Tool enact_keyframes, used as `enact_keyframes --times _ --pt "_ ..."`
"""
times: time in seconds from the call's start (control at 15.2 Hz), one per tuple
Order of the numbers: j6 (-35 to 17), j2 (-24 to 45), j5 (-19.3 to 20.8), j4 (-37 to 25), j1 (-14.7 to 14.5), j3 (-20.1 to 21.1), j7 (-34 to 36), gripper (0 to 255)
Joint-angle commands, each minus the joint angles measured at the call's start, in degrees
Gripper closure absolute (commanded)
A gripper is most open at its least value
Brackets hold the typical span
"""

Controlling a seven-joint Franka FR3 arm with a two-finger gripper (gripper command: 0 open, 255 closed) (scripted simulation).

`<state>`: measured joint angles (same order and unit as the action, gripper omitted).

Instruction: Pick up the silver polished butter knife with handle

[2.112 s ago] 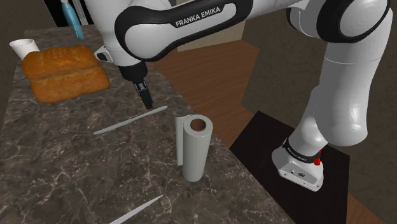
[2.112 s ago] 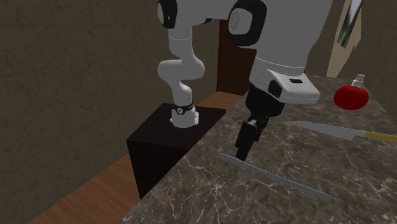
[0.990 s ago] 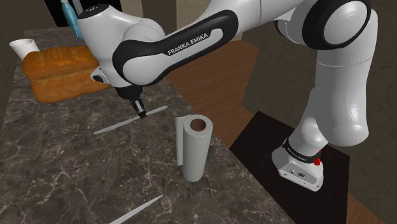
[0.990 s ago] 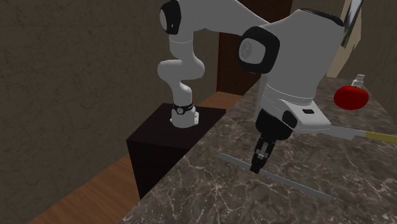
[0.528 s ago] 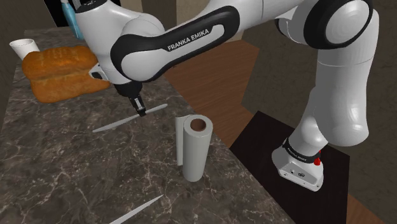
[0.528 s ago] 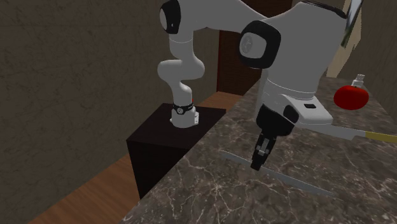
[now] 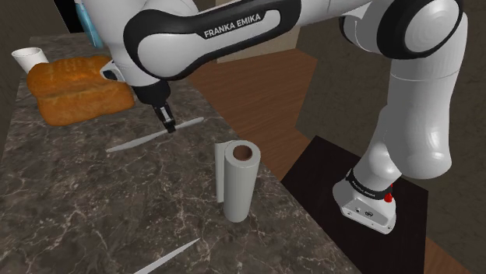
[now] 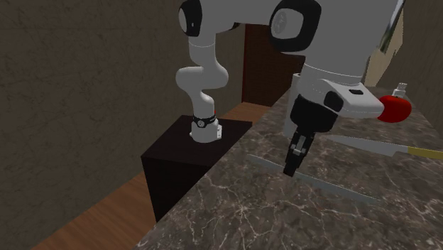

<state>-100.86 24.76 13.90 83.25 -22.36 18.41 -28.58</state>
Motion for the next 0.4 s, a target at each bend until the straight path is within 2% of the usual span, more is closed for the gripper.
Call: enact_keyframes --times 0.0,0.33 --pt "1.4 -0.3 -0.1 -1.1 0.0 0.0 -0.3 255" --pt "3.7 -0.5 -0.3 -3.3 -0.1 0.1 -0.6 255"
